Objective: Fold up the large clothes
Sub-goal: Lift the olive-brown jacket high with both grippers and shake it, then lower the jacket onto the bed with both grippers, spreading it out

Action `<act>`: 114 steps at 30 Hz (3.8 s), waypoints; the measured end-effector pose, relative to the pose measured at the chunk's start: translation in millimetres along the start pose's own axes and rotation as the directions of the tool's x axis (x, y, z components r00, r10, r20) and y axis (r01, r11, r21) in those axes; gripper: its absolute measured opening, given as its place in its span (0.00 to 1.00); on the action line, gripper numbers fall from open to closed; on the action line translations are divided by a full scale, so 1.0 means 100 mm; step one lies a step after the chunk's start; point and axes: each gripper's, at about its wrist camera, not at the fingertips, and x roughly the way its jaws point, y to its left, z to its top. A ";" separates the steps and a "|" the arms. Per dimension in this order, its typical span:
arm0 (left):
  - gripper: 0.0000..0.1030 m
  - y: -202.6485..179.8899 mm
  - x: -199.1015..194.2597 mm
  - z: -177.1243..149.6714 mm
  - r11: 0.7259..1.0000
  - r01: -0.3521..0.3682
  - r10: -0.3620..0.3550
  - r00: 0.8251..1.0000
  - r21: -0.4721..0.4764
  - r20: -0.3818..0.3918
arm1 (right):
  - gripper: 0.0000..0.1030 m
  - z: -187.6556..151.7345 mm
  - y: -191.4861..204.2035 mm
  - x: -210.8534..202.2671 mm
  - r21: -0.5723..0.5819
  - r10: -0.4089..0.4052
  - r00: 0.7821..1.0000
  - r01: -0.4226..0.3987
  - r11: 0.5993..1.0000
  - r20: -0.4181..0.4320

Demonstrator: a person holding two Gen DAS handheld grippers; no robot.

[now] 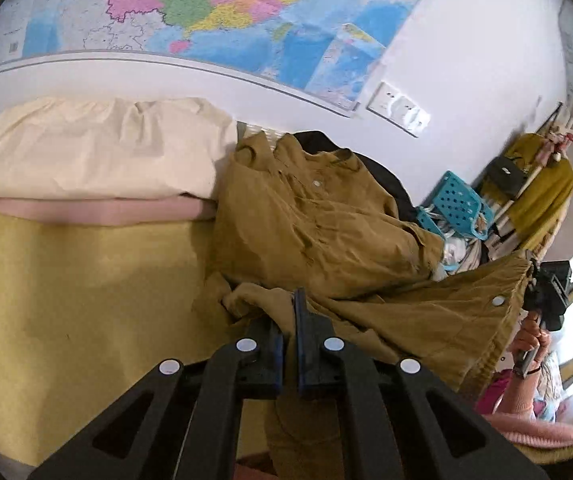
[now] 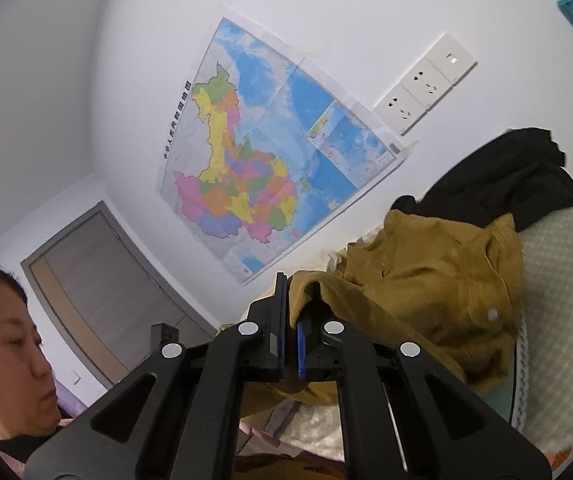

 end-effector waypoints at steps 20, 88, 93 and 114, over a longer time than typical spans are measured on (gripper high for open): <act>0.03 0.26 0.92 1.45 0.995 -0.089 0.085 0.992 -0.046 -0.094 | 0.04 1.01 -0.96 1.12 0.178 -0.133 0.986 0.149 0.973 -0.096; 0.87 1.10 0.63 1.21 0.913 -0.380 0.353 0.918 0.145 0.183 | 0.93 0.29 -1.27 1.02 -0.060 -0.547 0.809 0.548 0.834 -0.215; 0.93 1.16 0.72 0.54 0.953 -0.285 0.282 0.958 0.104 0.045 | 0.94 -0.21 -1.50 0.93 0.011 -0.513 0.798 0.544 0.839 -0.317; 0.49 0.81 0.81 -0.16 0.986 0.012 0.026 0.975 0.168 -0.223 | 0.40 -0.23 -1.49 0.44 -0.013 -0.616 0.728 0.643 0.766 -0.301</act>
